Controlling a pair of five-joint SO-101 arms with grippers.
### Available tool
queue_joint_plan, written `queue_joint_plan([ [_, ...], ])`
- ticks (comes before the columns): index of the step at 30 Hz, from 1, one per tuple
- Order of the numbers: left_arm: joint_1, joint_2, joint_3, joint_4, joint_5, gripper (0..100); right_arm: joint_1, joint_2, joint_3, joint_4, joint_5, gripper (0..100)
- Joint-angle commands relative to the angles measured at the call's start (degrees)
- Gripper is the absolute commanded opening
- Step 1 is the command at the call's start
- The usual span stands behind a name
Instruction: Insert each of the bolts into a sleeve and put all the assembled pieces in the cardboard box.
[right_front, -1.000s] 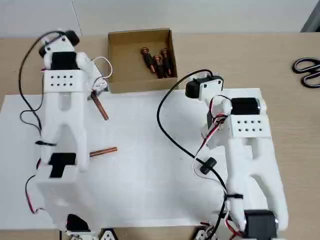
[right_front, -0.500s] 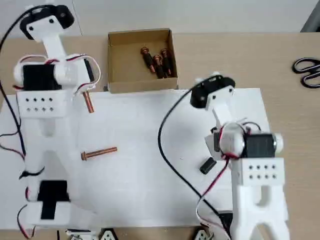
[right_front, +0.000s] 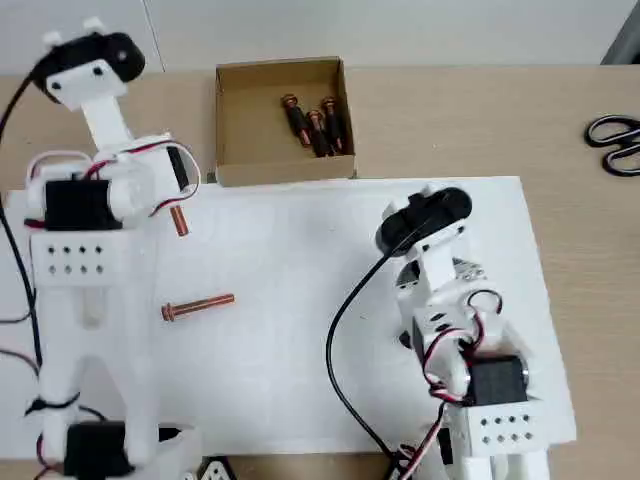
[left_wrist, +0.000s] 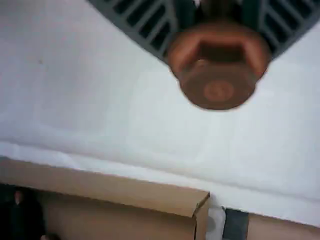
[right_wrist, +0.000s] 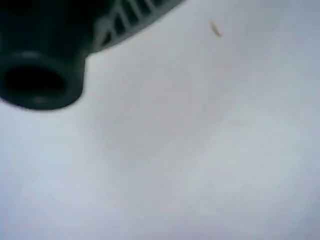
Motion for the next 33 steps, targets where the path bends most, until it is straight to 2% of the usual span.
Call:
queue_joint_plan([
  [1, 0.2, -7.5, 7.8, -8.6, 0.2, 1, -1.7, -1.5, 0.6, -1.7, -3.3, 0.2],
  [7, 3.3, -19.5, 26.5, -16.5, -1.1, 1, -2.9, -1.9, 4.3, -9.0, -6.0, 0.2],
  [14, 5.1, -37.3, 47.0, -32.3, -0.3, 1, -10.7, -1.9, 6.6, -10.2, -9.8, 0.2],
  [17, 5.1, -44.1, 53.9, -36.7, -0.5, 1, -13.1, -1.9, 6.6, -10.2, -12.5, 0.2],
  [20, 5.4, -50.0, 58.6, -38.2, -0.3, 1, -14.5, -1.9, 7.8, -13.0, -13.6, 0.2],
  [26, 10.3, -61.5, 66.6, -38.7, 1.1, 1, -17.0, -2.0, 12.9, -25.2, -13.4, 0.2],
  [33, 14.5, -77.5, 76.1, -38.7, 0.9, 1, -20.9, -2.1, 17.1, -32.7, -13.5, 0.2],
])
